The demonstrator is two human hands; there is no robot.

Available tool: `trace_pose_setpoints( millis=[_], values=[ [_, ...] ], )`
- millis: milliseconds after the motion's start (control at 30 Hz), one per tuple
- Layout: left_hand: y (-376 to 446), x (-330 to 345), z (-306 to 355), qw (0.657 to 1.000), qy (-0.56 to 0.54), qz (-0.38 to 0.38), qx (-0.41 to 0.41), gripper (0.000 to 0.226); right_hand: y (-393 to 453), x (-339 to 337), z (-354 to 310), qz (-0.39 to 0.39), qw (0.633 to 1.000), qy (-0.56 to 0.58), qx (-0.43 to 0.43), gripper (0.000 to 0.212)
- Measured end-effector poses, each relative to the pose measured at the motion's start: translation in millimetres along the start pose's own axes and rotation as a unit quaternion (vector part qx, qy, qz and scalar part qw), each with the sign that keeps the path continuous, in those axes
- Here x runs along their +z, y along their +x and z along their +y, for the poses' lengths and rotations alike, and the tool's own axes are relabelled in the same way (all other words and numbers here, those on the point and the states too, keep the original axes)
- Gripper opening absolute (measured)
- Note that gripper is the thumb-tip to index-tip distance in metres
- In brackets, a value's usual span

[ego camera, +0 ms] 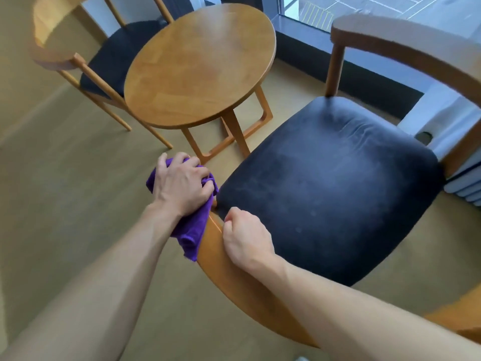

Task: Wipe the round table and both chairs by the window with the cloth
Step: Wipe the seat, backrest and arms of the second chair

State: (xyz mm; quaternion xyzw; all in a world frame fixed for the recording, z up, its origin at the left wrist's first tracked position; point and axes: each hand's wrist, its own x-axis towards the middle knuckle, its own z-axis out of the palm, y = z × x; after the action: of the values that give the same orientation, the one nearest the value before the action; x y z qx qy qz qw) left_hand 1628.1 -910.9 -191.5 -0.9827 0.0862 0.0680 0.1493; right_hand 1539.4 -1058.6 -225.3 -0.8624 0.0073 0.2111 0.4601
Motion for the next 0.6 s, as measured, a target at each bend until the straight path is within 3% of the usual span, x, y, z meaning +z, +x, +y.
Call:
trace_pose_setpoints(
  millis=[67,167,233,300,333,400,467,533,600],
  values=[
    [-14.4,-1.8,11.4,1.0,-0.005,0.004,0.016,0.036,-0.1,-0.9,0.0,0.035,0.999,0.035,0.022,0.009],
    [-44.2,-1.4,22.1,0.991,-0.041,0.018,0.125,0.028,1.9,-4.5,3.4,0.069,0.991,0.085,0.079,0.006],
    [-44.6,-4.3,13.3,0.974,-0.035,0.016,0.222,0.027,5.9,-7.9,10.6,0.065,0.99,0.072,0.105,0.01],
    [-23.5,-7.9,-6.6,0.968,0.011,0.01,0.25,0.034,9.9,-11.9,20.6,0.057,0.993,0.034,0.092,0.022],
    [-11.0,-10.2,-15.0,0.977,0.028,0.006,0.213,0.042,13.1,-14.6,26.1,0.059,0.995,0.018,0.078,0.03],
    [4.6,-10.4,-23.3,0.998,0.001,-0.005,0.064,0.053,21.4,-21.7,36.5,0.059,0.997,-0.014,0.047,0.043],
    [7.0,-2.5,-15.3,0.995,-0.067,0.021,-0.071,0.05,31.4,-32.0,48.5,0.053,0.997,-0.047,0.024,0.05],
    [-1.1,3.3,-1.3,0.986,-0.102,0.054,-0.122,0.038,42.8,-42.9,61.4,0.037,0.996,-0.081,0.011,0.054],
    [-10.2,4.8,9.9,0.987,-0.097,0.093,-0.092,0.024,53.9,-55.3,75.8,0.017,0.992,-0.126,0.009,0.058]
  ],
)
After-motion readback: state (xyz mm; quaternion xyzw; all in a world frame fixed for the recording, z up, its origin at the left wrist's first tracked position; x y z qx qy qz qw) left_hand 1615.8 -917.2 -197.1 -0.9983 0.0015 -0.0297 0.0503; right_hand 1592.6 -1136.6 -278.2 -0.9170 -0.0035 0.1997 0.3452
